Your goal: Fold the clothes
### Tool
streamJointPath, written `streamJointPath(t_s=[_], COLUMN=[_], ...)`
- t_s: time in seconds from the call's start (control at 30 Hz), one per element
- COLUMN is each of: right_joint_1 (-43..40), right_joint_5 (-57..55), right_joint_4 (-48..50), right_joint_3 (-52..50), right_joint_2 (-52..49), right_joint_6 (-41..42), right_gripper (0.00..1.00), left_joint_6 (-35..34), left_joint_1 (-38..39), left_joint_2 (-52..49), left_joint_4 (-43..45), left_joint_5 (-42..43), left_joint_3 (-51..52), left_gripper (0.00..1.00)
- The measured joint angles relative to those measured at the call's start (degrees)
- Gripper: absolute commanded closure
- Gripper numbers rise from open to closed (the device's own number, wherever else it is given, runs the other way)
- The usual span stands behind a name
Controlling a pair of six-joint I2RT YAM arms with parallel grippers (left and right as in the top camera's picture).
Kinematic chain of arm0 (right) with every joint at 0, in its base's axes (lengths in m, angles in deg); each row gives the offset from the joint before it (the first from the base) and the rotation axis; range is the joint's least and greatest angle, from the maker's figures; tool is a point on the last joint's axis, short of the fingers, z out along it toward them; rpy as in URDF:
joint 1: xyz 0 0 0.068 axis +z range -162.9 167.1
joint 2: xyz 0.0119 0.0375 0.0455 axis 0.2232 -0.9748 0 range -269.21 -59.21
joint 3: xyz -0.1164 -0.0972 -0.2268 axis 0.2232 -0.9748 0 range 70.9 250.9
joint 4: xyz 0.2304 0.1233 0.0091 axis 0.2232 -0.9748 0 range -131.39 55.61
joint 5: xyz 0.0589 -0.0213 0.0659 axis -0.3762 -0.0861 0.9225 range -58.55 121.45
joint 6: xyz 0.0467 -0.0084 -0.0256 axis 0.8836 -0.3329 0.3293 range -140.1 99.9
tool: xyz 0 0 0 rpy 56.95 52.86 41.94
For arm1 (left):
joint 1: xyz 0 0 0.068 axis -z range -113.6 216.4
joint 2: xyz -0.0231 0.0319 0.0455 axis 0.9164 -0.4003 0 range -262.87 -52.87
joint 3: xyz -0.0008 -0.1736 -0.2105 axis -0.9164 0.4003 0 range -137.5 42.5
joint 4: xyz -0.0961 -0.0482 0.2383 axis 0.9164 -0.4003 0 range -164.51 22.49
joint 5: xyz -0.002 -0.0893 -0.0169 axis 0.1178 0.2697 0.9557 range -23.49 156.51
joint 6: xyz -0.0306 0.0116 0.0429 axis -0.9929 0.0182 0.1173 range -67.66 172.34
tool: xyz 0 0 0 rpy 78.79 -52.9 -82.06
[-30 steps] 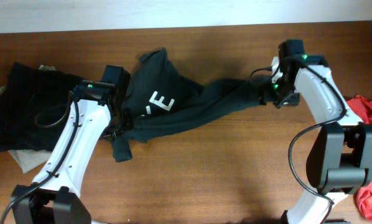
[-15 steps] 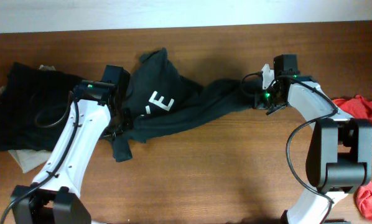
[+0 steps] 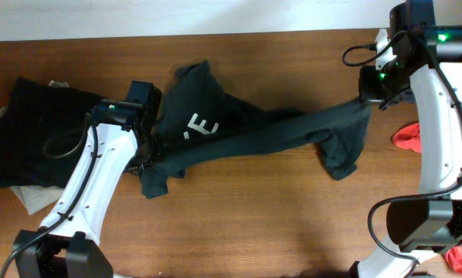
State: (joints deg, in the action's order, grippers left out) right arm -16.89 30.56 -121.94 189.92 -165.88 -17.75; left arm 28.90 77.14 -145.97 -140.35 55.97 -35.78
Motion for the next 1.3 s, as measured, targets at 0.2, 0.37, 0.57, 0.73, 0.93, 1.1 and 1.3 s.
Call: streamJointPath(t_s=[0.2,0.37,0.57,0.73,0.93,1.1,1.3], right_joint_1=[-0.15,-0.17,-0.22,-0.22,-0.22,-0.22,-0.22], right_joint_5=[-0.79,-0.79,0.55,1.95,5.73,9.97,13.51], right_joint_4=[-9.42,-2.95,18.23,9.77,0.48,5.6,14.93], right_joint_3=[-1.79,-8.55,-9.46,-6.23,-9.97,-19.85,-25.35], right_joint_2=[-0.46,-5.53,-15.21,-15.39,-15.26,-15.28,-15.28], right_joint_6=[0.22,-0.02,-0.48,-0.66,-0.59,-0.57,1.6], right_gripper=[0.96,0.96,0.22,0.27,0.36,0.39,0.87], left_joint_6=[0.0,-0.11,-0.13,-0.13,-0.13,-0.13,-0.13], left_joint_1=[0.0,0.0,0.0,0.0,0.0,0.0,0.0], left_joint_2=[0.0,0.0,0.0,0.0,0.0,0.0,0.0], left_joint_4=[0.02,0.02,0.22,0.22,0.2,0.2,0.22], left_joint_5=[-0.02,-0.02,-0.02,-0.02,-0.02,-0.02,-0.02], left_joint_3=[0.0,0.0,0.0,0.0,0.0,0.0,0.0], left_gripper=[1.0,1.0,1.0,1.0,1.0,1.0,1.0])
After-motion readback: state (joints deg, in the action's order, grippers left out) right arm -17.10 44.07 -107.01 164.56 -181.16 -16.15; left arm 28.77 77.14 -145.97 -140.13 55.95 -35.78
